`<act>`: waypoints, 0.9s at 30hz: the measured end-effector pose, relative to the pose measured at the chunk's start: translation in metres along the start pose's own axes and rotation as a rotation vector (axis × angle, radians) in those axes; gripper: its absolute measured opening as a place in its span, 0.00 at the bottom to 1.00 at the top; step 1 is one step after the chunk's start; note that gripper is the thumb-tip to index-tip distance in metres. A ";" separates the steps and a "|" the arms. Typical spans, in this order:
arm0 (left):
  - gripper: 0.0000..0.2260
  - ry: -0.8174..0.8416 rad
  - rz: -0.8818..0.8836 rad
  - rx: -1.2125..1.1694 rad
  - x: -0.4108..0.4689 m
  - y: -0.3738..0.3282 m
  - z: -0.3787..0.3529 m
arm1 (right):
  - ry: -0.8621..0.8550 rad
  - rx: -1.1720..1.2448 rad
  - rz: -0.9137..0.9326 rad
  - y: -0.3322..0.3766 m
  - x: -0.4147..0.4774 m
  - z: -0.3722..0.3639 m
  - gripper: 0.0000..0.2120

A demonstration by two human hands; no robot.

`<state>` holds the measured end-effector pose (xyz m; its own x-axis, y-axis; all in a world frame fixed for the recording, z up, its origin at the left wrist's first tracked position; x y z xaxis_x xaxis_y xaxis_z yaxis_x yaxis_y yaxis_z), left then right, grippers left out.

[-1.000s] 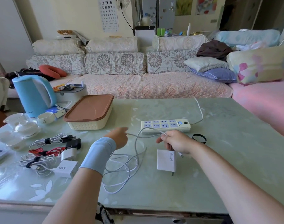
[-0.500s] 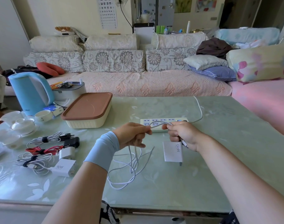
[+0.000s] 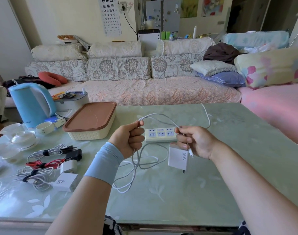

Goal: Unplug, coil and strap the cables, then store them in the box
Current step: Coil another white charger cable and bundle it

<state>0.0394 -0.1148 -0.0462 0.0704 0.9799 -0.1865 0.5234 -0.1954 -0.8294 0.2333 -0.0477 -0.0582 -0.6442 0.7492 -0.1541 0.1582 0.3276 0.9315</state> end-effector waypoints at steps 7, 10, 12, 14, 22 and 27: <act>0.03 0.458 0.196 -0.206 -0.004 0.011 -0.025 | -0.174 -0.304 0.139 0.007 0.002 0.015 0.13; 0.06 0.507 0.237 -0.361 0.002 0.018 -0.036 | -0.207 -0.483 0.195 0.010 0.003 0.017 0.15; 0.05 0.484 0.215 -0.446 0.011 0.022 -0.043 | -0.170 -0.503 0.171 0.010 0.001 0.015 0.14; 0.03 0.437 0.147 -0.518 0.020 0.024 -0.051 | -0.114 -0.492 0.163 0.012 -0.003 0.008 0.12; 0.13 -0.037 -0.233 -0.331 0.029 0.025 -0.059 | 0.137 -0.858 -0.046 -0.013 -0.014 -0.025 0.19; 0.14 -0.043 -0.276 -0.286 0.024 0.016 -0.055 | 0.319 -0.725 -0.110 -0.023 -0.017 -0.041 0.07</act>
<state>0.0957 -0.0921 -0.0347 -0.1385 0.9903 -0.0045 0.7332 0.0995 -0.6727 0.2099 -0.0918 -0.0631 -0.8280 0.4979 -0.2578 -0.3739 -0.1478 0.9156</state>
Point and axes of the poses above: each hand's wrist, its own x-axis towards the middle knuckle, its own z-axis out of the back of the hand, y = z × x, the point moved 5 cm from there along x, towards the middle knuckle
